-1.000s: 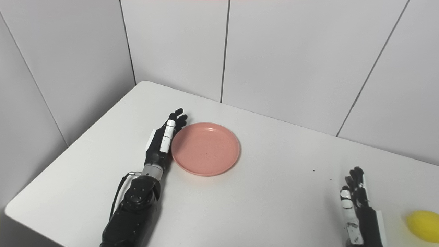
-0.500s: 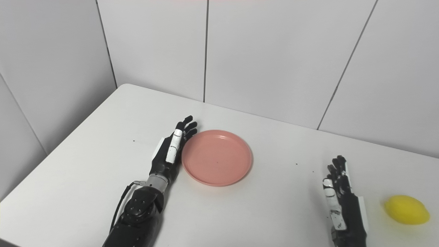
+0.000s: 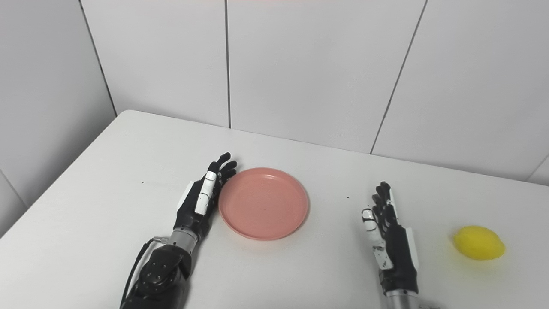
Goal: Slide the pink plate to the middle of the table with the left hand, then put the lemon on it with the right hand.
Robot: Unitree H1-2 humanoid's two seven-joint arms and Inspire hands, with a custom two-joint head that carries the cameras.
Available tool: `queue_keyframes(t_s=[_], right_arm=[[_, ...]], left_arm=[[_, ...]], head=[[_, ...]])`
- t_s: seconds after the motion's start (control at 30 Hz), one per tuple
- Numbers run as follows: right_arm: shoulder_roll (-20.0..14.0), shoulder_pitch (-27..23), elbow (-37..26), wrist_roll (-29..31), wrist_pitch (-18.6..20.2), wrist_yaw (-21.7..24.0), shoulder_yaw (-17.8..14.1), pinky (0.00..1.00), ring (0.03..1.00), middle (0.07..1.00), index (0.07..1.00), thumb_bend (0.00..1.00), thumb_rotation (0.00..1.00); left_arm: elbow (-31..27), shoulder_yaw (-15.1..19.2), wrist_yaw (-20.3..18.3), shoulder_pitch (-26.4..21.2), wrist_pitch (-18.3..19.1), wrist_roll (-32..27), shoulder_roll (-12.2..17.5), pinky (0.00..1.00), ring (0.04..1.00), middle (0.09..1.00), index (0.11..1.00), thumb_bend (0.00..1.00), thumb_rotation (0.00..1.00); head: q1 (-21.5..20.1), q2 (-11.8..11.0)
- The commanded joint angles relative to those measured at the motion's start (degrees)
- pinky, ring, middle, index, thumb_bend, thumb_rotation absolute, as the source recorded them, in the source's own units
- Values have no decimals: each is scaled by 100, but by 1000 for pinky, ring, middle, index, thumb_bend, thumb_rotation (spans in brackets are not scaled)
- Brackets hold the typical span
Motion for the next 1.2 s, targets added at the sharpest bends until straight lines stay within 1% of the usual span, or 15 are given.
queue_keyframes(t_s=[0.0,0.1,0.13,0.17,0.2,0.3,0.33,0.43,0.6,0.67,0.73,0.8,0.93,1.03,1.17], right_arm=[[113,-54,-163,-211,119,-213,35,945,934,947,951,701,805],[211,-74,-167,-385,202,-360,60,908,909,929,931,685,791],[228,-77,-166,-419,227,-386,66,904,904,925,927,686,789],[241,-84,-169,-563,260,-446,103,903,904,924,927,687,789],[250,-89,-171,-670,284,-490,130,900,897,918,923,668,817],[293,-109,-174,-908,326,-581,212,900,895,912,924,643,855],[295,-119,-159,-908,325,-570,229,909,900,918,931,639,873],[321,-159,-114,-791,299,-476,268,922,921,938,944,641,883],[385,-196,-133,-704,356,-441,327,957,956,972,967,645,896],[413,-211,-131,-686,383,-460,332,957,960,974,969,649,894],[443,-223,-144,-665,377,-469,338,952,964,977,973,646,891],[469,-228,-174,-683,412,-485,347,949,964,976,974,647,898],[501,-249,-197,-728,427,-516,362,944,964,979,975,642,907],[520,-279,-190,-778,428,-555,367,937,958,976,972,643,912],[532,-297,-183,-788,454,-566,367,938,956,974,974,646,911]], left_arm=[[-216,-31,-106,-47,-1,0,19,969,932,924,934,692,1000],[-284,-59,-198,-27,0,-88,-12,951,930,923,933,684,1000],[-308,-71,-207,-21,5,-92,-18,951,925,920,930,676,1000],[-340,-89,-214,-13,29,-88,-21,951,925,919,930,676,1000],[-361,-100,-220,-8,48,-87,-22,959,926,923,931,681,1000],[-434,-133,-249,11,127,-66,-10,979,932,931,934,692,1000],[-440,-144,-258,17,109,-59,-9,979,936,933,935,692,1000],[-477,-179,-273,36,113,-61,-31,970,936,932,932,699,1000],[-525,-268,-321,60,130,-35,-41,970,933,925,929,698,1000],[-547,-305,-332,68,142,-29,-45,976,934,924,929,695,1000],[-594,-363,-337,90,241,-17,-60,984,938,927,931,699,1000],[-594,-423,-415,103,232,-39,-36,985,948,940,944,695,1000],[-527,-443,-531,127,155,-116,-12,979,953,949,955,699,1000],[-453,-434,-603,132,69,-163,-47,954,940,937,940,694,1000],[-354,-469,-669,129,-37,-138,-57,930,932,930,927,699,1000]], head=[[-108,21],[-318,40],[-318,40],[-445,53],[-445,53],[-676,84],[-695,87],[-909,130],[-1114,172],[-1187,202],[-1262,237],[-1322,258],[-1459,306],[-1610,346],[-1678,361]])
